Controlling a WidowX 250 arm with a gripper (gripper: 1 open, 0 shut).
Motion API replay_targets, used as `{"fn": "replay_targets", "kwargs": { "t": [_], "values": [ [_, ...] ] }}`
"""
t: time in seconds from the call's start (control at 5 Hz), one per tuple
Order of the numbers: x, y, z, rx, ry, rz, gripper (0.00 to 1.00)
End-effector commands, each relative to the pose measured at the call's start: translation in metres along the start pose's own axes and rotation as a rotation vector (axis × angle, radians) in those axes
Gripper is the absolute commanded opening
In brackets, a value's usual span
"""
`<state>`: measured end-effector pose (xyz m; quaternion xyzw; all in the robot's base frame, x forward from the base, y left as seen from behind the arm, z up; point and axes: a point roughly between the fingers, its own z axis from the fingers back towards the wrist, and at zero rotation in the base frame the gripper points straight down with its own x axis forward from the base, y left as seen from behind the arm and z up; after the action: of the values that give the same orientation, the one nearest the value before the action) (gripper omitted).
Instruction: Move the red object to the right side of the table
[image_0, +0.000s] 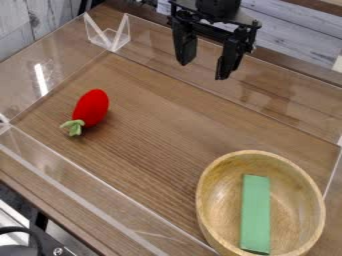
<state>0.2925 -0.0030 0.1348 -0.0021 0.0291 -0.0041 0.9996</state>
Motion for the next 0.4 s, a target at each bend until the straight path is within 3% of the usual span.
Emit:
{"fn": "replay_targets", "kwargs": {
  "t": [0.0,0.2],
  "values": [
    [-0.012,0.004,-0.008,0.004,0.026,-0.041,1.00],
    [-0.027,0.040,-0.013,0.017,0.031,-0.043,1.00]
  ]
}}
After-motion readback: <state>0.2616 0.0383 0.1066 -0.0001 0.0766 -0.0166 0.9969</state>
